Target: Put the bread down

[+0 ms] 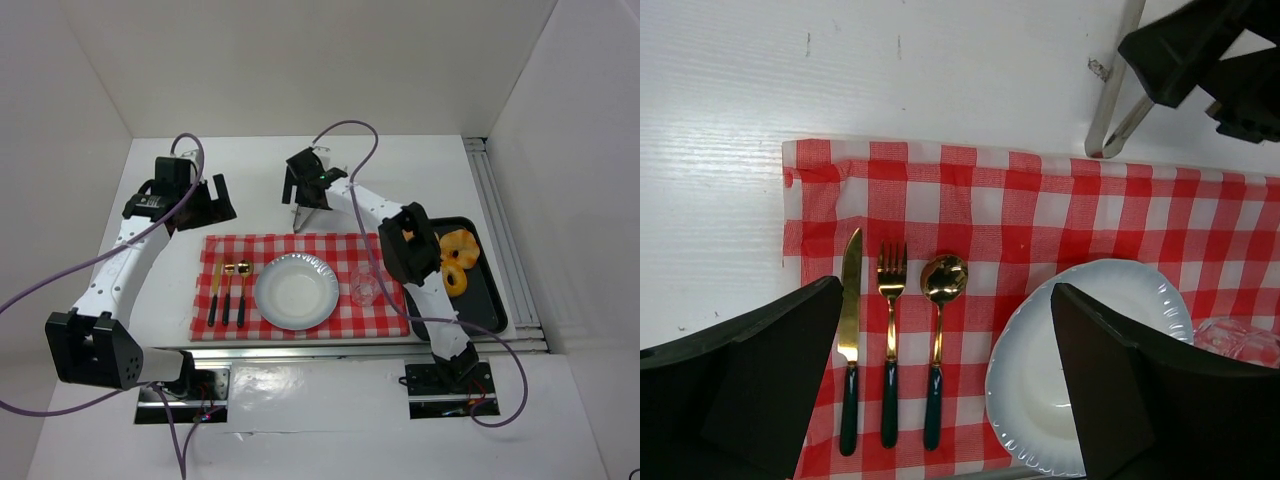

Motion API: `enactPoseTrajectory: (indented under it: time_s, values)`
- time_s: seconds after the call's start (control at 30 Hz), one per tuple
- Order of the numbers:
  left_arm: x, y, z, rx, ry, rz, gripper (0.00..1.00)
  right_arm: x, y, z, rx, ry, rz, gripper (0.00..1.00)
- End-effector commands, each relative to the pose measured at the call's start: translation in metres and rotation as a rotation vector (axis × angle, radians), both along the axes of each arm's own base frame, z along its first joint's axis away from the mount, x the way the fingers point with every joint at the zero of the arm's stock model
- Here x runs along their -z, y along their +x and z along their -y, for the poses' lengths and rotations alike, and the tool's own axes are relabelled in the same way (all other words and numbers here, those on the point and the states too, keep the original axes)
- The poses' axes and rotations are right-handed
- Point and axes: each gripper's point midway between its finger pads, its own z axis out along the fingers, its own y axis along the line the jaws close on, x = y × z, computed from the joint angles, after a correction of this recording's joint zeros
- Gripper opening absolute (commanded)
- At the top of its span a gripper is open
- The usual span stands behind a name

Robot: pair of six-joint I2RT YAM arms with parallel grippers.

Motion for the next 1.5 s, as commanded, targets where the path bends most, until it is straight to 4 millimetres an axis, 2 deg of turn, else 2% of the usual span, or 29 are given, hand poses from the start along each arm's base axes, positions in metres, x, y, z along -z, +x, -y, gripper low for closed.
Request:
enactPoseTrajectory:
  time_s: [0.0,0.13,0.17,0.2,0.33,0.4,0.43,0.47,0.5,0.53,0.57,0.7,0.77,0.87,0.93,0.97,1.0,1.07,1.1,1.17,1.2,1.27,1.3,1.33,1.37,1.4,1.47]
  values:
    - [-0.015,0.001,-0.003,0.015,0.028,0.053,0.99,-0.001,0.016,-0.007,0.040,-0.030,0.032,0.99]
    - [-0.015,0.001,-0.003,0.021,0.035,0.054,0.99,0.008,0.012,-0.012,0.042,-0.068,0.029,0.99]
    - [-0.015,0.001,-0.003,0.021,0.035,0.054,0.99,0.018,0.011,-0.008,0.048,-0.092,0.014,0.99]
    - [-0.015,0.001,-0.003,0.021,0.035,0.054,0.99,0.014,0.013,-0.010,0.048,-0.084,0.023,0.99]
    - [-0.018,0.001,-0.005,0.021,0.047,0.064,0.99,0.027,0.010,0.003,0.083,-0.142,0.007,0.99]
    - [-0.018,0.001,-0.005,0.021,0.047,0.064,0.99,0.028,0.010,-0.002,0.080,-0.138,0.022,0.99]
    - [-0.018,0.001,-0.005,0.021,0.047,0.064,0.99,0.021,0.014,-0.003,0.090,-0.137,0.040,0.99]
    - [-0.018,0.001,-0.005,0.021,0.047,0.064,0.99,0.032,0.015,0.002,0.105,-0.172,0.034,0.97]
    - [-0.018,0.000,-0.004,0.028,0.040,0.064,0.99,0.034,0.018,0.003,0.114,-0.184,0.038,0.96]
    - [-0.018,0.000,-0.004,0.028,0.040,0.064,0.99,0.021,0.024,-0.006,0.117,-0.171,0.071,0.96]
    - [-0.018,0.000,-0.004,0.028,0.040,0.064,0.99,0.038,0.023,-0.002,0.121,-0.207,0.047,0.94]
    - [-0.018,0.000,-0.004,0.028,0.040,0.064,0.99,0.043,0.029,-0.005,0.117,-0.222,0.051,0.91]
    - [-0.014,-0.001,-0.004,0.028,0.041,0.055,0.99,0.057,0.025,-0.001,0.115,-0.236,0.036,0.86]
    - [-0.014,-0.001,-0.004,0.028,0.041,0.055,0.99,0.052,0.029,0.002,0.135,-0.243,0.065,0.77]
    - [-0.017,-0.002,-0.004,0.028,0.040,0.064,0.99,0.049,0.029,0.007,0.141,-0.275,0.070,0.65]
    - [-0.017,-0.002,-0.004,0.028,0.040,0.064,0.99,0.032,0.033,0.007,0.144,-0.266,0.096,0.60]
    - [-0.017,-0.002,-0.004,0.028,0.040,0.064,0.99,0.023,0.038,0.013,0.162,-0.262,0.110,0.50]
    - [-0.017,-0.002,-0.004,0.028,0.040,0.064,0.99,0.005,0.042,0.016,0.135,-0.260,0.135,0.42]
    - [-0.017,-0.002,-0.004,0.028,0.040,0.064,0.99,-0.013,0.039,0.011,0.098,-0.222,0.146,0.38]
    - [-0.017,-0.002,-0.004,0.028,0.040,0.064,0.99,-0.037,0.045,0.014,0.064,-0.183,0.178,0.36]
    - [-0.017,-0.002,-0.004,0.028,0.040,0.064,0.99,-0.061,0.042,0.012,0.046,-0.152,0.200,0.36]
    - [-0.017,-0.002,-0.004,0.028,0.040,0.064,0.99,-0.079,0.042,0.020,0.039,-0.149,0.213,0.36]
    - [-0.017,-0.002,-0.006,0.021,0.047,0.064,0.99,-0.104,0.041,0.026,0.045,-0.125,0.235,0.36]
    - [-0.017,-0.002,-0.006,0.021,0.047,0.064,0.99,-0.112,0.034,0.029,0.037,-0.126,0.223,0.36]
    - [-0.021,0.000,-0.005,0.021,0.046,0.073,0.99,-0.124,0.036,0.044,0.050,-0.125,0.225,0.36]
    - [-0.021,0.000,-0.005,0.021,0.046,0.074,0.99,-0.142,0.026,0.053,0.042,-0.105,0.225,0.36]
    - [-0.024,0.001,-0.007,0.014,0.052,0.083,0.99,-0.154,0.015,0.078,0.044,-0.106,0.198,0.36]
